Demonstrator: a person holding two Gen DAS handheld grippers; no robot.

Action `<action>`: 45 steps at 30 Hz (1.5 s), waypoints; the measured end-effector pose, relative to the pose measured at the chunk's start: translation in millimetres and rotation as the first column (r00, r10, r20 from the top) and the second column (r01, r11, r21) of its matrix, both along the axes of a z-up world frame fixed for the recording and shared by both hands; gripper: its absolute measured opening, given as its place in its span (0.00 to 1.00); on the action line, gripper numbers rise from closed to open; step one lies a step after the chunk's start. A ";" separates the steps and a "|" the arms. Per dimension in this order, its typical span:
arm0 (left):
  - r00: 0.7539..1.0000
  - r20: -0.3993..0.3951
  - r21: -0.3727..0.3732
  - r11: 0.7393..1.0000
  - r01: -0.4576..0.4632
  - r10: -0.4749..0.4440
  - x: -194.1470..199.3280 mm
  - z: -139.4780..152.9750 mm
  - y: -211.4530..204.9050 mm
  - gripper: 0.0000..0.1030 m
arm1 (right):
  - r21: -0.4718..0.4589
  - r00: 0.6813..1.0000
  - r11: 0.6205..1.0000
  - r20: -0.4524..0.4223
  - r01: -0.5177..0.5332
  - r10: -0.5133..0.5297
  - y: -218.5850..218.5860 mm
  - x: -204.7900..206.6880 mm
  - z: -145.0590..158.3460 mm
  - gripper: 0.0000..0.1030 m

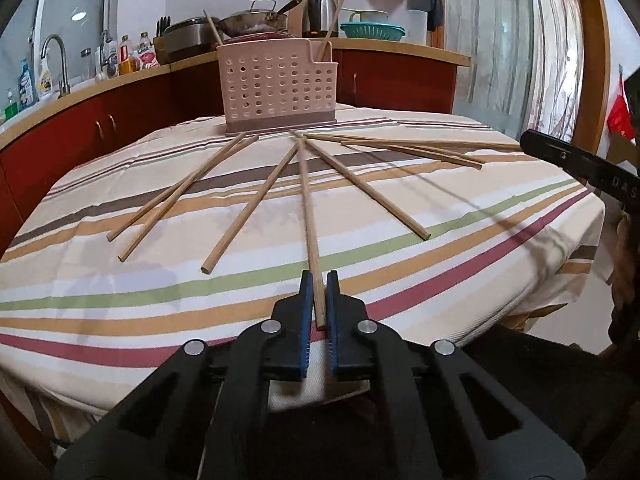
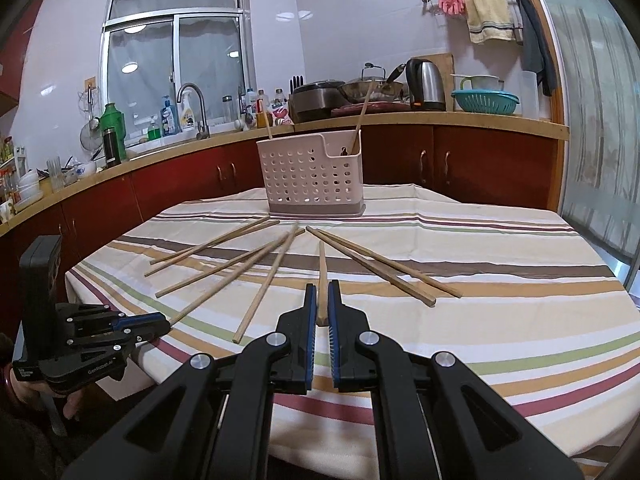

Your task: Organize utensils

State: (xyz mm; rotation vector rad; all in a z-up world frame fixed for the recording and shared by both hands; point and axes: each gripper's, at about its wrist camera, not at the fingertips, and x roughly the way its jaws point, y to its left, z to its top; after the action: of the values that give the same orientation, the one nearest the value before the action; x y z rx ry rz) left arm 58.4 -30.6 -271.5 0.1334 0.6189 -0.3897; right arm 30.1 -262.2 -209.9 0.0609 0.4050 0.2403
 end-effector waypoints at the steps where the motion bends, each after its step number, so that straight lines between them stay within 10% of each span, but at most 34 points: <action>1: 1.000 0.002 -0.002 1.000 -0.005 0.005 0.2 1.5 1.3 0.06 | -0.002 1.000 1.000 0.003 -0.001 0.001 0.6 -0.5 0.9 0.06; 23: 0.972 0.215 -0.188 0.981 -0.055 0.096 10.0 149.6 35.5 0.06 | 0.001 0.992 1.000 0.128 -0.020 0.020 9.9 6.9 87.4 0.06; 45: 0.959 0.274 -0.207 0.978 -0.015 0.073 105.8 175.4 9.1 0.06 | 0.007 0.985 1.000 0.171 -0.019 0.018 13.5 93.3 117.6 0.08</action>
State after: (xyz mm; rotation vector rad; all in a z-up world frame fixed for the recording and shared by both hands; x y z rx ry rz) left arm 164.3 -21.6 -96.1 -0.0216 0.2984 -0.3802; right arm 123.4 -248.7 -92.3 0.0445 0.2340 0.2636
